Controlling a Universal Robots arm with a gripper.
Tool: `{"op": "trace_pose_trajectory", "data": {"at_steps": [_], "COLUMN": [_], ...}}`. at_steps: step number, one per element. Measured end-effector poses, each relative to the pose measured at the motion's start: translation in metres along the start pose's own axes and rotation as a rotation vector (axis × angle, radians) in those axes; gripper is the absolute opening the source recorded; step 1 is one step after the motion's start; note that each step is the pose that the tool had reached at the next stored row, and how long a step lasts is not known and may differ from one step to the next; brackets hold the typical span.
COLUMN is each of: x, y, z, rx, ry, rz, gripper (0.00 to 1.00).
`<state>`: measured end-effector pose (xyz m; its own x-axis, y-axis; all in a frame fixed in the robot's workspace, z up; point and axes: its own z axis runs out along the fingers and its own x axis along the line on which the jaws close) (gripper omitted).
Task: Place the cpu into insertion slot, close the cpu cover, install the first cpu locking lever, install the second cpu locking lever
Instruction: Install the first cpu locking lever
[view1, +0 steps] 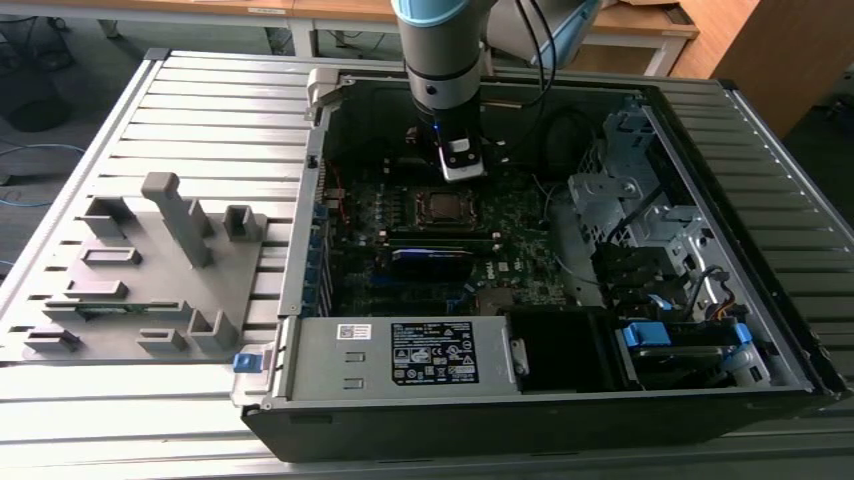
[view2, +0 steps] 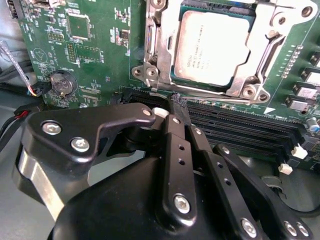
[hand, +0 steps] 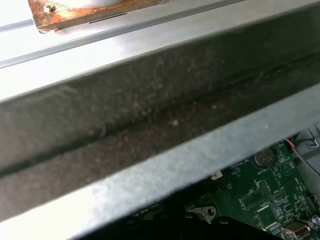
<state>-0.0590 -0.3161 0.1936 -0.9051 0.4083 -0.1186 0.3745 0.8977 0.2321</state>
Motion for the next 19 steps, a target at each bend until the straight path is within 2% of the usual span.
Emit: {"op": "trace_pose_trajectory", "data": {"at_steps": [8,12,14,19], "x": [-0.0004,0.0000,0.0014,0.0057], "y": [0.0009,0.0005,-0.0001,-0.0019], "z": [-0.0036,-0.0029,-0.0030,-0.0035], "rx": [-0.0007,-0.0084,-0.0122,-0.0154], "ry": [-0.0010,-0.0111,-0.0137,-0.0174], "rz": [0.000,-0.002,-0.002,-0.002], "gripper": [0.11,0.11,0.11,0.11]}}
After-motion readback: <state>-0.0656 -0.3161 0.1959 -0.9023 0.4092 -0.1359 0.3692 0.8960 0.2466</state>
